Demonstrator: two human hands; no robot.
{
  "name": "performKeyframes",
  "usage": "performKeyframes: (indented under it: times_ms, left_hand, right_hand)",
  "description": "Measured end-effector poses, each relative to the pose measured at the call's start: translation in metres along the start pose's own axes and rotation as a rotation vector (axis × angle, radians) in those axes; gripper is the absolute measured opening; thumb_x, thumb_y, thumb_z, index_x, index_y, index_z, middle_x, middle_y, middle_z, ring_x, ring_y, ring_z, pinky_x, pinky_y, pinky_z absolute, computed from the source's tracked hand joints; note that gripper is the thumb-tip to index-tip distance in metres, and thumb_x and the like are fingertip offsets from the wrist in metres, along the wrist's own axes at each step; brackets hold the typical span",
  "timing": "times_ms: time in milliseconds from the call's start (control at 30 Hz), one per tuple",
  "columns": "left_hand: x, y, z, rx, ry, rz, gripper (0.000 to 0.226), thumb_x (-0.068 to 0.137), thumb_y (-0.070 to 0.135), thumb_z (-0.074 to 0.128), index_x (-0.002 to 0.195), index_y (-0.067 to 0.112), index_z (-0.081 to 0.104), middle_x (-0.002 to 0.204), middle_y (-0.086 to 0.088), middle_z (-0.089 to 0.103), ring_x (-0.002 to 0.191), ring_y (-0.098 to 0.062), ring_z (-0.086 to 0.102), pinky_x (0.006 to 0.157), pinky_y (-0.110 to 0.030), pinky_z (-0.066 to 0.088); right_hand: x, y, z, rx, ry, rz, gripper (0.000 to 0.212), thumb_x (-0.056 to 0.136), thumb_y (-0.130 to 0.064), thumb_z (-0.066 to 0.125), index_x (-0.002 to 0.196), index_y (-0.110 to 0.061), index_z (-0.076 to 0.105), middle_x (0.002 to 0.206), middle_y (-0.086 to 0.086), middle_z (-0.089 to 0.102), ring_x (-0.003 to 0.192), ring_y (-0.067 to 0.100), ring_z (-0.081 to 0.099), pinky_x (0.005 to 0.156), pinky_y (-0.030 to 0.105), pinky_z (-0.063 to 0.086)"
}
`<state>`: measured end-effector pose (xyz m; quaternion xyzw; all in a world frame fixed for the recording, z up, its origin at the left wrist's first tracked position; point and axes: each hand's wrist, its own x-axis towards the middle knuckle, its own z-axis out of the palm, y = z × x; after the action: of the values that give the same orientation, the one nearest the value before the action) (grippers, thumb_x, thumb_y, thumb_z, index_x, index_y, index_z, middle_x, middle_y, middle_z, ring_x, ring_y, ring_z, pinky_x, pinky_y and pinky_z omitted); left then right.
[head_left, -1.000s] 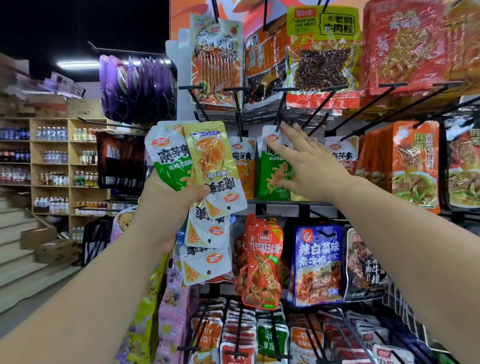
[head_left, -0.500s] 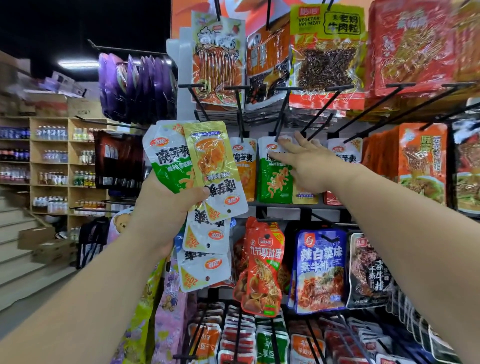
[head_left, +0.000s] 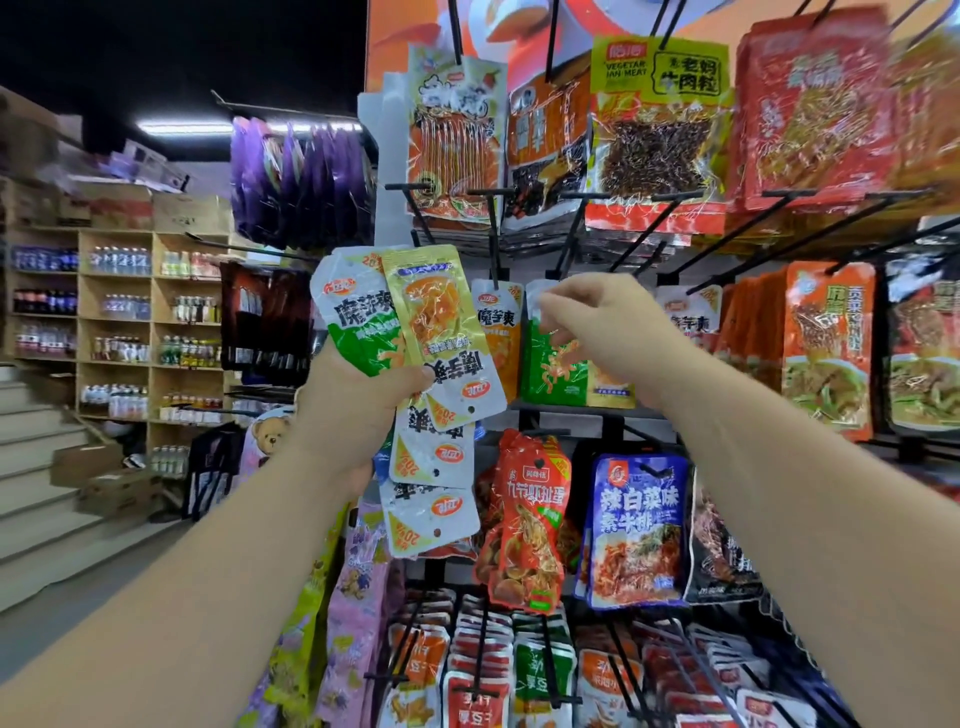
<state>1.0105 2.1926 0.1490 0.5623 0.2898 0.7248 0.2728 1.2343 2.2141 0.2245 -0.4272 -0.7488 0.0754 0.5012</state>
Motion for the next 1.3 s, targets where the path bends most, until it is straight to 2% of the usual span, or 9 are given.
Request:
performKeyframes:
  times_ms: [167,333,433,533,667,900,1033,1133,1300]
  left_hand:
    - [-0.025,0.006,0.005,0.0,-0.073,0.008,0.043,0.092,-0.009,0.068,0.124,0.02,0.064,0.094,0.012,0.079,0.082,-0.005,0.076,0.06,-0.017,0.057]
    - [-0.034,0.011,-0.002,0.022,-0.099,-0.037,0.043,0.09,-0.006,0.072,0.123,0.021,0.068,0.108,-0.001,0.079,0.098,-0.021,0.077,0.076,-0.038,0.063]
    - [-0.038,0.013,-0.005,0.12,-0.155,-0.074,0.04,0.088,-0.005,0.075,0.12,0.019,0.069,0.106,-0.001,0.079,0.098,-0.021,0.076,0.082,-0.038,0.059]
    - [-0.046,0.016,-0.006,0.252,-0.287,-0.121,0.033,0.088,-0.005,0.075,0.106,0.022,0.072,0.096,0.007,0.08,0.087,-0.007,0.074,0.078,-0.026,0.052]
    - [-0.056,0.016,-0.002,0.271,-0.383,-0.166,0.036,0.087,-0.005,0.076,0.105,0.026,0.07,0.094,0.013,0.079,0.08,0.001,0.073,0.069,-0.02,0.051]
    - [-0.058,0.012,0.017,0.108,-0.297,-0.196,0.038,0.087,0.001,0.077,0.118,0.022,0.069,0.1,0.006,0.081,0.087,-0.012,0.078,0.065,-0.023,0.058]
    - [-0.06,0.01,0.032,-0.023,-0.244,-0.242,0.026,0.092,-0.007,0.068,0.107,0.014,0.071,0.09,-0.009,0.081,0.073,-0.025,0.078,0.054,-0.032,0.06]
    - [-0.062,0.007,0.044,-0.011,-0.213,-0.204,0.026,0.091,-0.006,0.07,0.108,0.014,0.071,0.094,-0.01,0.081,0.08,-0.028,0.078,0.064,-0.039,0.062]
    - [-0.064,0.004,0.065,0.032,-0.179,-0.116,0.037,0.087,-0.007,0.075,0.113,0.018,0.069,0.099,-0.005,0.081,0.093,-0.028,0.077,0.084,-0.048,0.061]
  right_hand:
    - [-0.032,-0.022,0.042,0.173,-0.068,0.073,0.06,0.081,-0.059,0.079,0.124,-0.019,0.065,0.111,-0.006,0.067,0.098,0.012,0.065,0.085,0.036,0.057]
    - [-0.041,-0.018,0.05,0.264,-0.058,0.109,0.061,0.075,-0.055,0.087,0.123,-0.026,0.063,0.101,0.0,0.063,0.088,0.019,0.064,0.065,0.033,0.049]
    - [-0.047,-0.019,0.043,0.215,-0.086,0.022,0.089,0.077,-0.038,0.091,0.15,-0.041,0.04,0.131,-0.003,0.055,0.111,0.019,0.061,0.087,0.037,0.055]
    - [-0.053,-0.023,0.025,-0.136,-0.134,-0.247,0.125,0.071,-0.04,0.094,0.16,-0.051,0.007,0.161,-0.015,0.017,0.146,0.017,0.028,0.115,0.037,0.032]
    - [-0.065,-0.018,0.012,-0.409,-0.27,-0.372,0.108,0.071,-0.049,0.091,0.159,-0.044,0.029,0.156,-0.013,0.029,0.14,0.01,0.033,0.112,0.028,0.031]
    - [-0.079,0.0,-0.007,-0.399,-0.095,-0.272,0.105,0.062,-0.062,0.09,0.151,-0.043,0.037,0.136,-0.01,0.051,0.124,0.014,0.049,0.102,0.034,0.045]
    - [-0.087,0.016,-0.019,-0.487,0.05,-0.252,0.062,0.061,-0.069,0.087,0.097,-0.033,0.052,0.089,-0.013,0.059,0.079,0.007,0.054,0.067,0.028,0.044]
    - [-0.093,0.022,-0.028,-0.514,0.079,-0.327,0.063,0.062,-0.069,0.085,0.071,-0.032,0.035,0.067,-0.013,0.046,0.06,0.004,0.04,0.055,0.028,0.031]
    - [-0.094,0.027,-0.04,-0.672,-0.009,-0.51,0.056,0.066,-0.067,0.082,0.071,-0.033,0.038,0.064,-0.017,0.04,0.063,0.007,0.041,0.061,0.031,0.034]
